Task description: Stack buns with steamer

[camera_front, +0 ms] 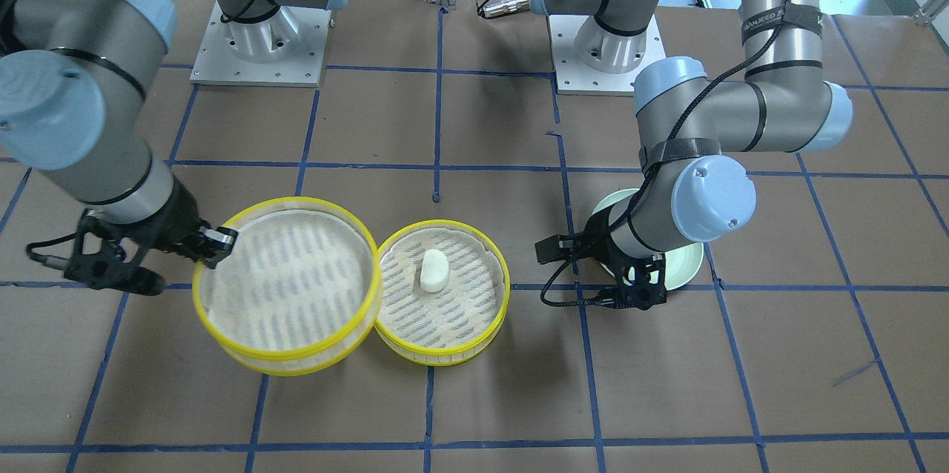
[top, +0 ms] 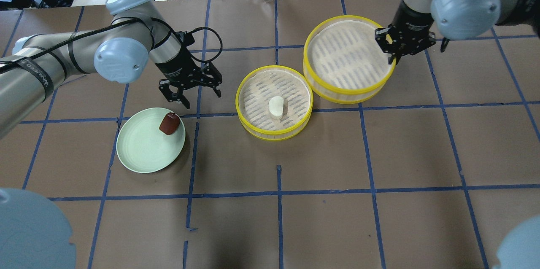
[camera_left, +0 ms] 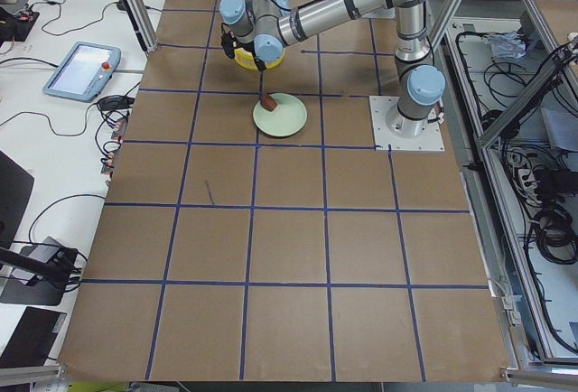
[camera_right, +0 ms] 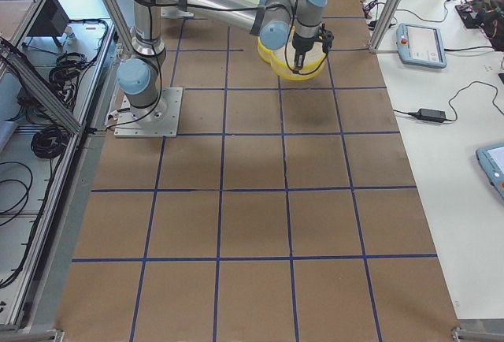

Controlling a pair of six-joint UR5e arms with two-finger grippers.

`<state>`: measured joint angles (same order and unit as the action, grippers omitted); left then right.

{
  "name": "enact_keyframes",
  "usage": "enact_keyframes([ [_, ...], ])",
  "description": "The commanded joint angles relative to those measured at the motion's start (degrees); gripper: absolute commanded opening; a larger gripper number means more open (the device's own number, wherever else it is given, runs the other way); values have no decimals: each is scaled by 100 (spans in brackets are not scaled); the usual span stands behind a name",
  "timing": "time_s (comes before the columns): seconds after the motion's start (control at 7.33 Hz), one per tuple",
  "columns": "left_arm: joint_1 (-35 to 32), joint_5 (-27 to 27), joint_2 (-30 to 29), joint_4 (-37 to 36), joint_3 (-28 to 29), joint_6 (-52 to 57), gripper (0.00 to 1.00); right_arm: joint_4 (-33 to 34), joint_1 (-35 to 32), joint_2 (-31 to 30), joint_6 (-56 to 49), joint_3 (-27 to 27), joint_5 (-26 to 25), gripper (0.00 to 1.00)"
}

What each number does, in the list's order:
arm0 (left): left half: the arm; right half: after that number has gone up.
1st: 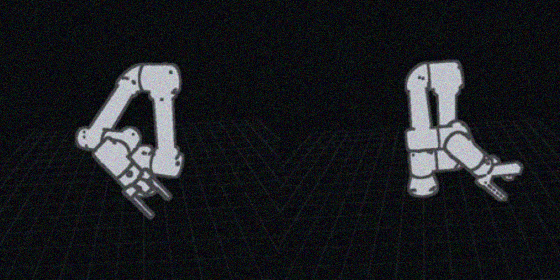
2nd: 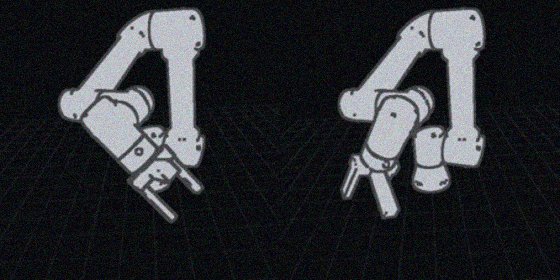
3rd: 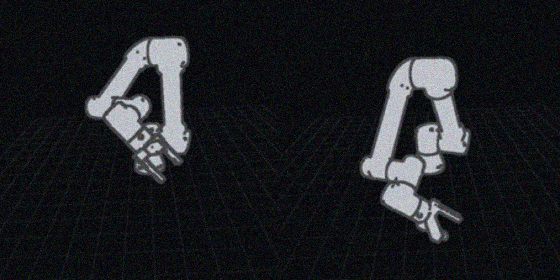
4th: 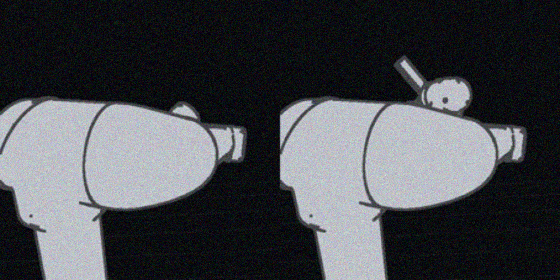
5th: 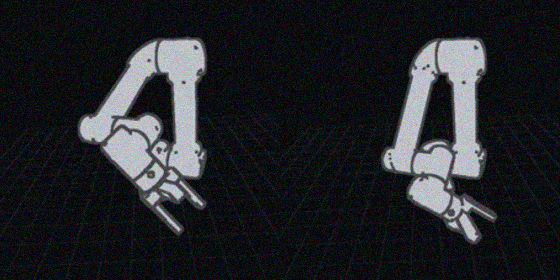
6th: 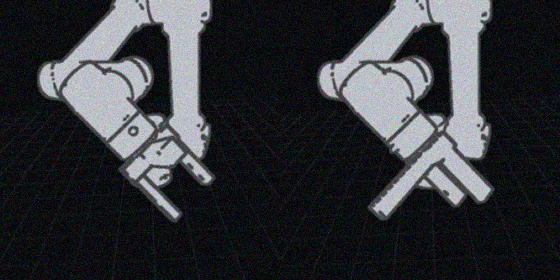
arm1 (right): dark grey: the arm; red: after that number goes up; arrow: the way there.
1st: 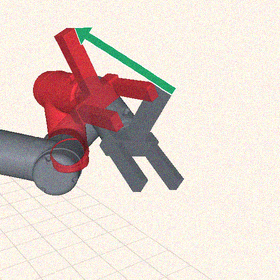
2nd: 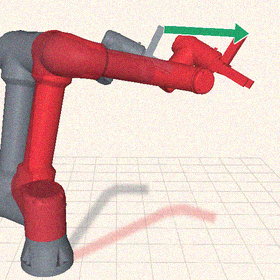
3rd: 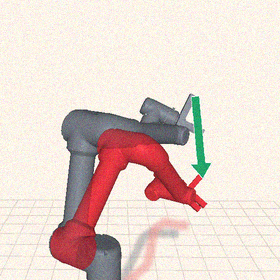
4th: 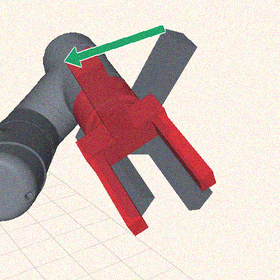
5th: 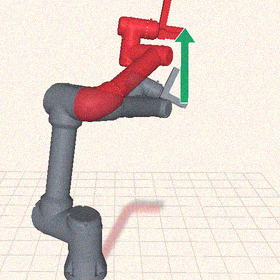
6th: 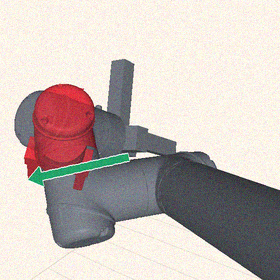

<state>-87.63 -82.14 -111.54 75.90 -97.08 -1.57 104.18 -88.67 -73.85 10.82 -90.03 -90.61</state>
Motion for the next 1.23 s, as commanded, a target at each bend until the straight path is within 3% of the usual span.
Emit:
enact_keyframes([
  [0.0, 71, -1879, 10, -153, -319, 1105, 99, 94, -990, 221, 1401, -6, -18, 8],
  [0.27, 71, -1920, -113, -513, -522, 1114, 92, 287, -1423, 537, 2106, -24, -1, 8],
  [0.41, 71, -1833, -140, -550, -619, 1088, 83, 279, -1486, 565, 2187, -32, 34, 9],
  [0.55, 71, -1649, -183, -576, -672, 1097, 80, 279, -1486, 600, 2170, -67, 43, 9],
  [0.82, 71, -1638, -201, -577, -672, 1097, 59, 270, -1477, 574, 2100, -199, 34, 9],
  [1.09, 71, -1630, -193, -594, -663, 1097, 24, 270, -1477, 548, 2170, -226, 52, 9],
])
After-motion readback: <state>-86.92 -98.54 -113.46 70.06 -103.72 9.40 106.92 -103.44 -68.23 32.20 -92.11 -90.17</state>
